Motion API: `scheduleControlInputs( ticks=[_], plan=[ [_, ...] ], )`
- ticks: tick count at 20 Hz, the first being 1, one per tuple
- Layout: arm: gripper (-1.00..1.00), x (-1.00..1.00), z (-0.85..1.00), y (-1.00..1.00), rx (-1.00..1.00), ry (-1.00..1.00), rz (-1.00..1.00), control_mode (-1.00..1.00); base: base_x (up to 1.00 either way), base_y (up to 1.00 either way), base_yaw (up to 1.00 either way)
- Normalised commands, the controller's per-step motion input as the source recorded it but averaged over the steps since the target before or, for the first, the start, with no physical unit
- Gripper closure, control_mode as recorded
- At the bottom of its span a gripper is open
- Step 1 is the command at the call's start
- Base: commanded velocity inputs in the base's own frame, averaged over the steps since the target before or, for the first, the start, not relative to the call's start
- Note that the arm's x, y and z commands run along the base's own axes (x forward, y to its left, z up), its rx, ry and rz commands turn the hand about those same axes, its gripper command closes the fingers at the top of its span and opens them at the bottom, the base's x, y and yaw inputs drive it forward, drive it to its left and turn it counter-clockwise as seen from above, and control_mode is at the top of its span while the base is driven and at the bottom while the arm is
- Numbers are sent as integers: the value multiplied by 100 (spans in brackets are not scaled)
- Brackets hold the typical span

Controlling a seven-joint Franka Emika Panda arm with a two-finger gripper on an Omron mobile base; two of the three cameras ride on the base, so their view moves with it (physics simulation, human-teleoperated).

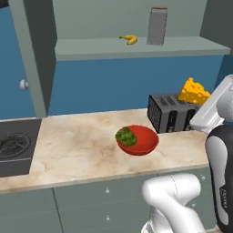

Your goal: Pick the cheese from the fridge and the cheese grater from the cabinet and place them next to the salad bowl.

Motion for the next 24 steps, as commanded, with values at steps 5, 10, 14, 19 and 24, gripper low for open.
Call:
scheduleControlInputs(
  ticks=[5, 10, 14, 19, 24],
  plan=[
    [100, 0, 0, 0, 0, 0, 0, 100, 76, 4, -33],
    [100, 0, 0, 0, 0, 0, 0, 100, 59, 18, -21],
    [100, 0, 0, 0, 0, 0, 0, 100, 60, 18, -14],
    [100, 0, 0, 0, 0, 0, 0, 100, 46, 5, -4],
    [100, 0, 0, 0, 0, 0, 0, 100, 14, 1, 0]
  ],
)
